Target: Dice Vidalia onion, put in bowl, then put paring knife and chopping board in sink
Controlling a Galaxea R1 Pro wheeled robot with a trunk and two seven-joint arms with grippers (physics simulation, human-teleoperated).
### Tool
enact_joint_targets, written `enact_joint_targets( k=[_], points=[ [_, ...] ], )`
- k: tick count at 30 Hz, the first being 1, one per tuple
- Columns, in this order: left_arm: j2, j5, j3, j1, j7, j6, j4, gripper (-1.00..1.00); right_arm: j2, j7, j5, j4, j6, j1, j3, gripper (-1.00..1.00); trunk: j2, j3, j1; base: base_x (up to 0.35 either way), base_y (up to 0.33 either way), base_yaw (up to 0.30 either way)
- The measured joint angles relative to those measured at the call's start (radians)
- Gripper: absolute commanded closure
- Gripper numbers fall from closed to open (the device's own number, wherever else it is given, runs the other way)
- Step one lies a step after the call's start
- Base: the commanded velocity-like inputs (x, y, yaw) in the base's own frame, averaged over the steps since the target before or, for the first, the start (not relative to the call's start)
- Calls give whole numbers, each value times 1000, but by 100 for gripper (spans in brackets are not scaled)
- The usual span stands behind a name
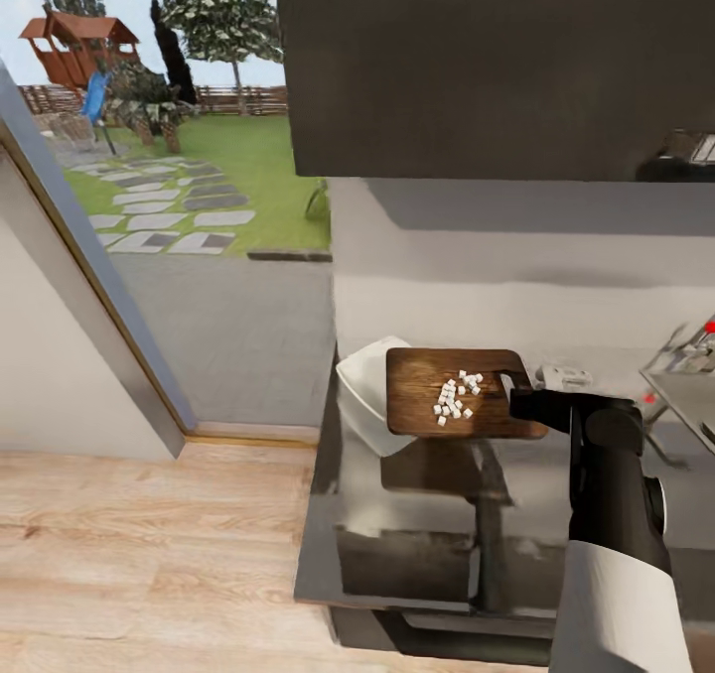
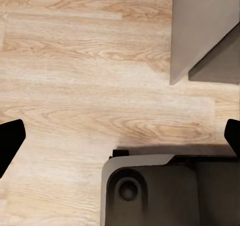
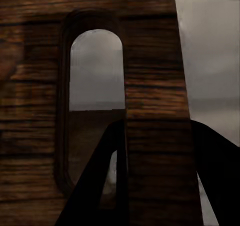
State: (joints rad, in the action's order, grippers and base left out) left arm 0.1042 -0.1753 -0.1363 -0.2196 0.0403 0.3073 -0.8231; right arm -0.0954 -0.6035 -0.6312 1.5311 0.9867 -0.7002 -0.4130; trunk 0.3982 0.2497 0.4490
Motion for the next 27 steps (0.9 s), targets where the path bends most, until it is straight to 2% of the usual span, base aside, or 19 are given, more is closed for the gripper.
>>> enact_joint_targets(
  k=[13, 22, 23, 25, 27],
  points=[
    [0, 0, 0, 0, 0, 0, 0, -100, 1, 0, 0, 0, 0, -1, 0, 100, 0, -21, 0, 236, 239, 0],
    [0, 0, 0, 0, 0, 0, 0, -100, 2, 0, 6, 0, 1, 0, 0, 100, 0, -31, 0, 168, 132, 0],
    [0, 0, 0, 0, 0, 0, 0, -100, 2, 0, -1, 0, 1, -1, 0, 100, 0, -31, 0, 91, 15, 0],
    [0, 0, 0, 0, 0, 0, 0, -100, 2, 0, -49, 0, -1, 0, -2, 100, 0, -31, 0, 67, 6, 0],
    [0, 0, 0, 0, 0, 0, 0, -100, 2, -1, -56, 0, -1, 0, -2, 100, 0, -31, 0, 29, 3, 0]
  ],
)
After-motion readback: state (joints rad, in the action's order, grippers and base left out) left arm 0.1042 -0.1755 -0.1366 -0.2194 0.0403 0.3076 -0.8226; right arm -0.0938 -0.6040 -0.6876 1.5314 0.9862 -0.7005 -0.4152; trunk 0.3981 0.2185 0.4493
